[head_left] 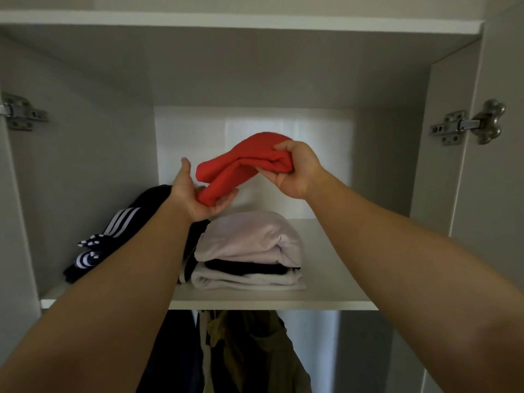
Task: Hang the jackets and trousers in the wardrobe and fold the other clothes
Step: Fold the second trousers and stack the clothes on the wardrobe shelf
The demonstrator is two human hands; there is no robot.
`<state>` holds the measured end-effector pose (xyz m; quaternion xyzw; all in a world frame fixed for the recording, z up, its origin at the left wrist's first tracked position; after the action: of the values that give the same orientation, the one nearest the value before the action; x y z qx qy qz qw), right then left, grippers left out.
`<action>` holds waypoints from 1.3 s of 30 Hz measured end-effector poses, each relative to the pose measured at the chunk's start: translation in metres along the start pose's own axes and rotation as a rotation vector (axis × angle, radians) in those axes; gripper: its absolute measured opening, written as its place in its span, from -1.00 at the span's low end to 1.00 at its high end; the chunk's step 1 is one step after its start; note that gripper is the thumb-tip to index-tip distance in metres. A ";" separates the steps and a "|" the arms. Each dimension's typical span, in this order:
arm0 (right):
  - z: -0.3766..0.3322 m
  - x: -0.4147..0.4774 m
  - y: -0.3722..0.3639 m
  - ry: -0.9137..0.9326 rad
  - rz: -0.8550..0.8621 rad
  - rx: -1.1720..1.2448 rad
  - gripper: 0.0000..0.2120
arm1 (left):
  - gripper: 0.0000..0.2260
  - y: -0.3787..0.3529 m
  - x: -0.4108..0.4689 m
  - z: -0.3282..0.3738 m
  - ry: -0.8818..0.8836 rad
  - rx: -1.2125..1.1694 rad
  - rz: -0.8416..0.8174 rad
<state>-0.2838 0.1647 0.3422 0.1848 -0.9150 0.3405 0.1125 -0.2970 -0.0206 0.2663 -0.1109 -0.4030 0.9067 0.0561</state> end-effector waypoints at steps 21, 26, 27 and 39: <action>0.058 0.025 0.077 -0.012 -0.100 -1.856 -0.48 | -0.53 -0.006 0.020 -0.012 -0.323 1.757 0.626; 0.107 0.011 0.108 -0.249 -0.348 -2.112 -0.30 | -0.56 0.021 0.033 -0.060 -0.234 1.769 0.510; 0.108 0.008 0.105 -0.231 -0.373 -2.152 -0.27 | -0.56 0.022 0.031 -0.060 -0.250 1.755 0.516; 0.049 -0.097 0.056 0.267 0.114 -1.702 -0.68 | -0.59 -0.013 -0.057 -0.077 -0.699 1.814 0.419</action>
<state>-0.2234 0.1964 0.2415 -0.0500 -0.8460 -0.4367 0.3019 -0.2232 0.0325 0.2351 0.1787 0.4766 0.8451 -0.1635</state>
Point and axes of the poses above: each hand's wrist, its own x-axis towards the middle knuckle, its own y-axis out of the back of the hand, z = x × y, the point moved 8 cm from there along x, towards the middle knuckle, and after that the axes turned 9 degrees about y, right-handed, at the moved point
